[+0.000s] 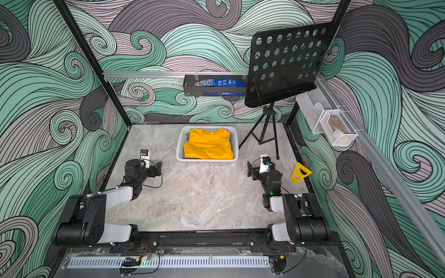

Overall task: Put the folded t-shirts into the basket
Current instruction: Reset both arms

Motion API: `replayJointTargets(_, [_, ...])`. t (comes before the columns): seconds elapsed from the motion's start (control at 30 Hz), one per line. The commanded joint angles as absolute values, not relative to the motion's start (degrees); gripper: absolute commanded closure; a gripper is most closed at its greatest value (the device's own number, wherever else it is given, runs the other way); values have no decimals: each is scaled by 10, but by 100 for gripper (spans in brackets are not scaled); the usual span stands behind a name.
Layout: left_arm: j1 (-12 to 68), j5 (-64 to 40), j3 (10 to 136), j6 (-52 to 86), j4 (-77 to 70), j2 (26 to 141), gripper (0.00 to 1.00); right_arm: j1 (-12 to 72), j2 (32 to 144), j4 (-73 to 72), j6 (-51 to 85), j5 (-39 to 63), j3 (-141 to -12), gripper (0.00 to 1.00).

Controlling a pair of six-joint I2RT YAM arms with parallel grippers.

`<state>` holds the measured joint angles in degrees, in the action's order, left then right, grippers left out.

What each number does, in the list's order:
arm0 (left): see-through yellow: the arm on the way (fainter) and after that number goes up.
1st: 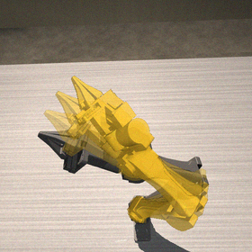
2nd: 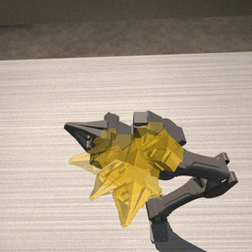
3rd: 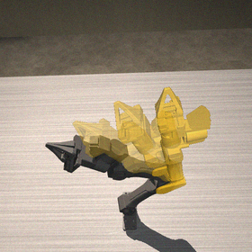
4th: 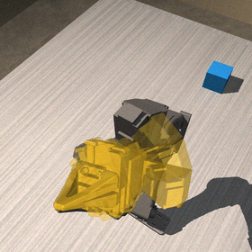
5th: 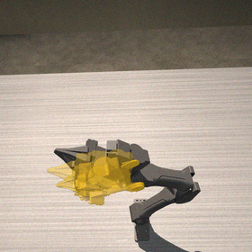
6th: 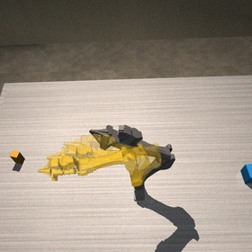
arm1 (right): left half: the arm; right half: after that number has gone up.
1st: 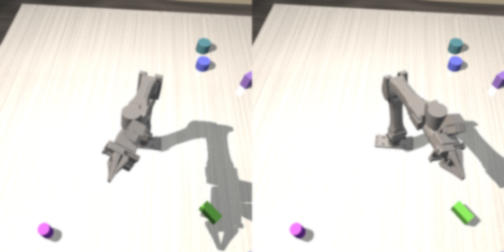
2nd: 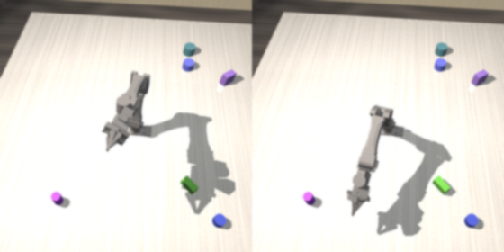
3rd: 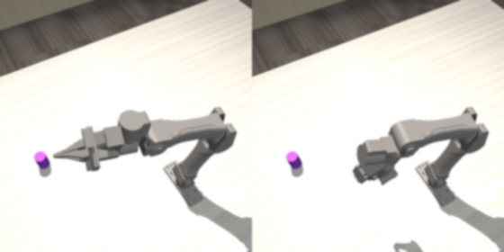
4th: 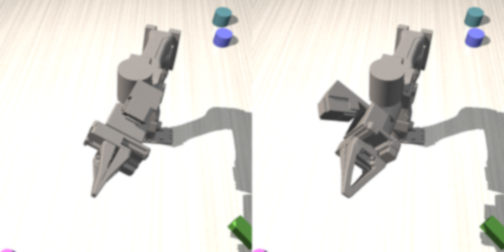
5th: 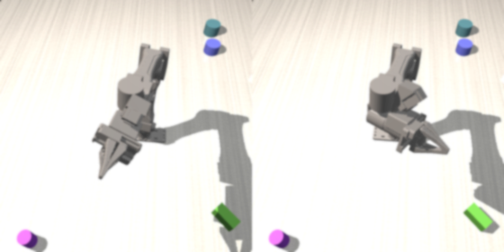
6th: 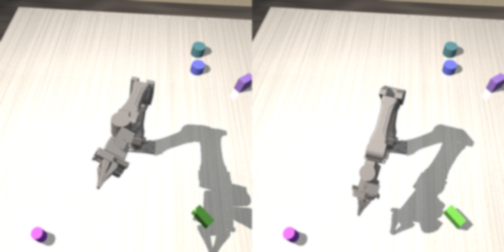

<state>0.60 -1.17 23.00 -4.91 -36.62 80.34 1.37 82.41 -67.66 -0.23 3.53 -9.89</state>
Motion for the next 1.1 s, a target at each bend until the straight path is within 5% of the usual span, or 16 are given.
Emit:
replayJointTargets(0.0, [33, 11, 211, -67, -495, 865, 1, 32, 880, -910, -10, 11, -56, 1])
replayJointTargets(0.1, [41, 37, 197, -74, -588, 906, 1, 52, 908, -930, -26, -7, -58, 1])
replayJointTargets(0.2, [39, 84, 257, -31, -414, 879, 1, 57, 906, -827, -32, -10, -108, 1])
replayJointTargets(0.27, [32, 76, 256, -31, -440, 891, 1, 46, 899, -780, -13, -7, -126, 1])
replayJointTargets(1.07, [31, 70, 236, -38, -508, 906, 1, 36, 905, -795, -5, -1, -123, 1])
